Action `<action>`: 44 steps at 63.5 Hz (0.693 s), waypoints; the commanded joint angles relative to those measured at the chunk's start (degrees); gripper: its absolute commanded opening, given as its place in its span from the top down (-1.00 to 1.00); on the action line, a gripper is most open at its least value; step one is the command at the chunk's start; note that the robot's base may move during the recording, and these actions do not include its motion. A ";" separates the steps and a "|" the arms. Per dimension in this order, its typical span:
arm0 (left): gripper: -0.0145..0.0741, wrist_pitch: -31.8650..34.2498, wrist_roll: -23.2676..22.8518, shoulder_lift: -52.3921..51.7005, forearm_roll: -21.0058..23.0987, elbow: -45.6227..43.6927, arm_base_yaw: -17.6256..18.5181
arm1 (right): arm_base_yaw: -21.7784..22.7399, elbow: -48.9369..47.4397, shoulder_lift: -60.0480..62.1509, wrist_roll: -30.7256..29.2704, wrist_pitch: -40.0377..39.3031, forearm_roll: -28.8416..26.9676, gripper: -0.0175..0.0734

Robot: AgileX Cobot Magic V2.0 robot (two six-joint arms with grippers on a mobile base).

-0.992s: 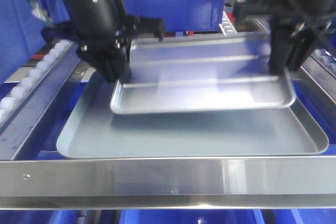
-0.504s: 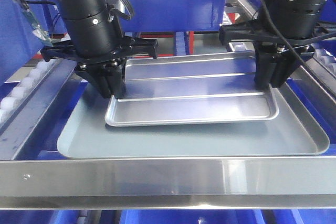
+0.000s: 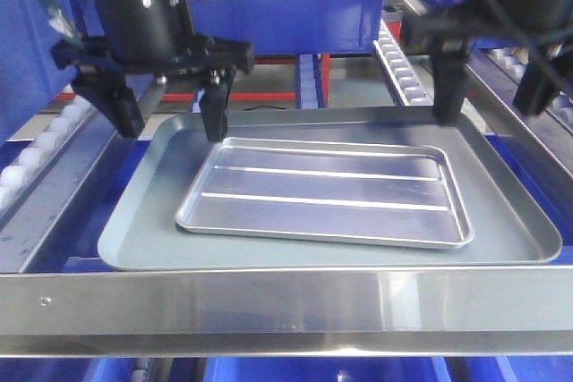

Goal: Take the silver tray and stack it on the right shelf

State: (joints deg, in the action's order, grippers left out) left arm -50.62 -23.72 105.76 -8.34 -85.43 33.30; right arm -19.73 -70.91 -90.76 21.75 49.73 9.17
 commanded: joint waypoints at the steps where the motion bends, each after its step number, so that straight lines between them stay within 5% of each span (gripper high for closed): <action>1: -0.36 -1.04 0.40 -7.25 -0.85 -2.22 0.07 | 0.26 -1.72 6.34 -0.58 -0.60 1.40 -0.40; 11: -0.14 -2.45 4.33 -14.45 -1.99 0.79 0.75 | 0.26 -0.69 12.20 -0.60 -0.27 1.40 0.09; 19: 0.33 2.32 4.33 -23.64 -2.26 9.38 0.90 | 0.26 4.25 18.12 -0.65 -1.98 1.40 0.53; 29: 0.93 11.12 4.33 -34.53 -1.77 22.15 0.90 | 0.26 13.42 24.89 -1.10 -6.11 2.02 0.49; 44: 0.90 22.39 4.42 -47.90 -3.00 38.53 0.90 | 0.26 27.69 36.17 -1.61 -14.13 2.90 0.49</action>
State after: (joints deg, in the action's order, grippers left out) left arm -35.13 -19.30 63.51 -10.04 -49.77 33.94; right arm -19.73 -45.32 -59.51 21.19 41.55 10.46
